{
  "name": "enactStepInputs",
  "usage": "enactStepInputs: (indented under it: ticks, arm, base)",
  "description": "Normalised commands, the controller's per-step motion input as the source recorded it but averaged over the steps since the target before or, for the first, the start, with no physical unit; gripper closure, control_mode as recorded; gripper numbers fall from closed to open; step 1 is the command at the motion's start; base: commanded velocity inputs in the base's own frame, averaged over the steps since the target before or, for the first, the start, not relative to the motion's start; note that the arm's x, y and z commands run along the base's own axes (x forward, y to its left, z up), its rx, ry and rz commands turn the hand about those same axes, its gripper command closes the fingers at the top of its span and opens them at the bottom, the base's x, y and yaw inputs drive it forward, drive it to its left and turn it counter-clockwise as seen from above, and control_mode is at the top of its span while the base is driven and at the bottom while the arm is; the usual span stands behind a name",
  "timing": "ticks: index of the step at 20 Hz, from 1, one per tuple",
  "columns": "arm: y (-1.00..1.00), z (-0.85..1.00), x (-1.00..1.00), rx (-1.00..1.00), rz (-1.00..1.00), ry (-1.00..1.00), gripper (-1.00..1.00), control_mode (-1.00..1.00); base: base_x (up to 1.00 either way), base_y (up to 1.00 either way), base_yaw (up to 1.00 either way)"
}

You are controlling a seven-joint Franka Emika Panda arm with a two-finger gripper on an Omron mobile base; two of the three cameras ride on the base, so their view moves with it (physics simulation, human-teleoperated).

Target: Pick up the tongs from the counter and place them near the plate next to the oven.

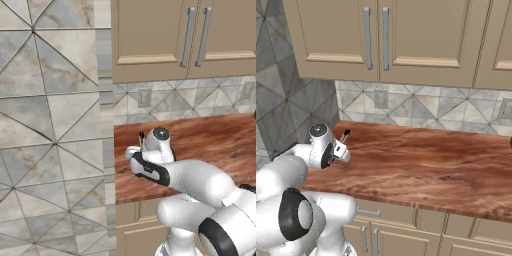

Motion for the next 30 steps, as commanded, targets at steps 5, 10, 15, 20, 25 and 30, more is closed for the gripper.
enactStepInputs:
  ticks: [5,10,15,20,25,30]
  arm:
    - [-0.62,0.56,-0.14,0.12,-0.07,-0.15,1.0,-1.0]
    - [-0.61,0.45,-0.24,0.12,-0.11,-0.09,1.0,-1.0]
    - [-0.55,0.53,-0.3,0.09,-0.19,-0.01,1.0,-1.0]
    - [-0.53,0.49,-0.3,0.05,-0.24,0.11,1.0,-1.0]
    - [-0.4,0.45,-0.3,0.02,-0.28,0.13,1.0,-1.0]
    - [-0.16,0.61,-0.25,0.0,-0.24,0.01,1.0,-1.0]
  base:
    - [0.0,0.0,0.0]
    - [0.0,0.0,0.0]
    - [0.0,0.0,0.0]
    - [0.0,0.0,0.0]
    - [0.0,0.0,0.0]
    - [0.0,0.0,0.0]
